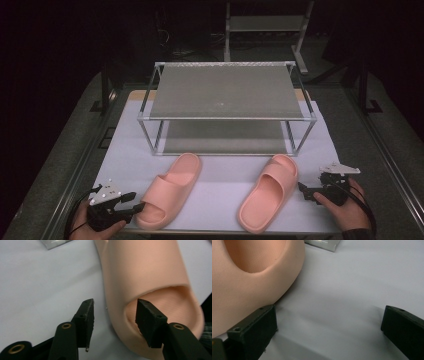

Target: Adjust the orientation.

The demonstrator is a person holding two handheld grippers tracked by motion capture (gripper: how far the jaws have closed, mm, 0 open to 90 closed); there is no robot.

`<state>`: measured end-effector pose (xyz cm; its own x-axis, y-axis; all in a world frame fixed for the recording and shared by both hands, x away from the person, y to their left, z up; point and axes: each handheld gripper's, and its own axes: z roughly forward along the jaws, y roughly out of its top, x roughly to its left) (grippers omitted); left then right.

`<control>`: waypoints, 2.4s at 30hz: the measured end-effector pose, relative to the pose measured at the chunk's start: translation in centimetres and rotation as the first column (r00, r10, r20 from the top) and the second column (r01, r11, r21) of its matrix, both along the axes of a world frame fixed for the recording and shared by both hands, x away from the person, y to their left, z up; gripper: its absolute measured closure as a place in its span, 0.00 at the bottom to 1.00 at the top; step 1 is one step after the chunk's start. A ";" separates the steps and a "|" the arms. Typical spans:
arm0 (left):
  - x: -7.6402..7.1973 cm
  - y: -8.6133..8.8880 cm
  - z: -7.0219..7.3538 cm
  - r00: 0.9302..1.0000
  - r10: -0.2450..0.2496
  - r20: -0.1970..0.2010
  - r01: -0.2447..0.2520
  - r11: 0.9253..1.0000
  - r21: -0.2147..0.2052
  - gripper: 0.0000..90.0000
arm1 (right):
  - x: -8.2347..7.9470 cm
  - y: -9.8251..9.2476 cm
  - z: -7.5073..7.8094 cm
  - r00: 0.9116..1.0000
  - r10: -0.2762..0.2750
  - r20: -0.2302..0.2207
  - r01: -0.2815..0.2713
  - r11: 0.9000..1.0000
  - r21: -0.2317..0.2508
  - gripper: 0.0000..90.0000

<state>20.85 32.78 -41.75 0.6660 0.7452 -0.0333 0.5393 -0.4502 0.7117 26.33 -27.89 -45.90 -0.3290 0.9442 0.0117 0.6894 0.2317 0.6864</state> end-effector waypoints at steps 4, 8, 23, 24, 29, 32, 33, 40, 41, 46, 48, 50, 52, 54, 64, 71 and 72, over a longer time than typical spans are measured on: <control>0.3 0.2 0.2 1.000 0.015 0.025 -0.015 0.999 0.031 0.59 | 0.0 0.0 0.0 1.000 0.000 0.000 0.000 1.000 0.000 0.00; 1.0 0.9 0.3 0.999 0.039 0.037 -0.041 0.998 0.056 0.60 | 0.0 0.0 0.0 1.000 0.000 0.001 0.000 1.000 0.000 0.00; 5.8 4.0 0.3 0.991 0.126 0.053 -0.130 0.989 0.076 0.61 | 0.0 0.0 0.0 1.000 0.001 -0.001 -0.001 1.000 0.000 0.00; 6.3 4.2 0.3 0.990 0.132 0.055 -0.136 0.988 0.079 0.61 | 0.0 0.0 0.0 1.000 0.001 -0.001 -0.001 1.000 0.000 0.00; 8.2 4.7 0.4 0.986 0.156 0.064 -0.162 0.982 0.094 0.62 | 0.0 0.0 0.0 1.000 0.000 0.000 0.000 1.000 0.001 0.00; 8.5 4.8 0.5 0.986 0.156 0.058 -0.161 0.983 0.092 0.61 | 0.0 0.0 0.0 1.000 0.001 0.001 -0.001 1.000 0.001 0.00; 8.3 4.9 0.6 0.986 0.154 0.058 -0.159 0.983 0.088 0.61 | 0.0 0.0 0.0 1.000 0.001 0.002 -0.001 1.000 0.002 0.00; 5.8 5.5 2.3 0.987 0.152 0.053 -0.153 0.988 0.029 0.55 | 0.0 0.0 0.0 1.000 0.001 0.003 -0.001 1.000 0.000 0.00; 5.5 5.4 2.6 0.988 0.146 0.057 -0.148 0.989 0.018 0.55 | 0.0 0.0 0.0 1.000 0.001 0.002 -0.001 1.000 0.000 0.00; 4.6 3.7 4.3 0.994 0.089 0.071 -0.085 0.995 -0.048 0.58 | 0.0 0.0 0.0 1.000 0.001 0.001 -0.001 1.000 0.000 0.00; 4.9 2.6 4.8 0.995 0.063 0.074 -0.059 0.996 -0.062 0.63 | 0.0 0.0 0.0 1.000 0.000 0.000 0.000 1.000 0.001 0.00; 5.5 1.7 5.2 0.996 0.041 0.076 -0.036 0.997 -0.066 0.66 | 0.0 0.0 0.0 1.000 0.000 0.000 0.000 1.000 0.001 0.00; 6.3 0.8 5.3 0.997 0.027 0.074 -0.022 0.997 -0.075 0.71 | 0.0 0.0 0.0 1.000 0.000 0.000 0.000 1.000 0.001 0.00; 6.8 0.3 5.4 0.998 0.013 0.067 -0.008 0.997 -0.072 0.75 | 0.0 0.0 0.0 1.000 0.000 0.000 0.000 1.000 0.001 0.00; 10.5 -6.9 4.5 0.993 -0.110 0.038 0.112 0.992 -0.052 0.94 | 0.0 0.0 0.0 1.000 0.001 0.000 -0.001 1.000 0.001 0.00; 12.5 -10.7 3.4 0.998 -0.068 0.013 0.068 0.998 0.001 1.00 | 0.0 0.0 0.0 1.000 0.001 0.000 -0.001 1.000 0.002 0.00; 12.7 -11.2 3.3 0.998 -0.062 0.008 0.062 0.998 0.008 1.00 | 0.0 0.0 0.0 1.000 0.001 0.000 -0.001 1.000 0.002 0.00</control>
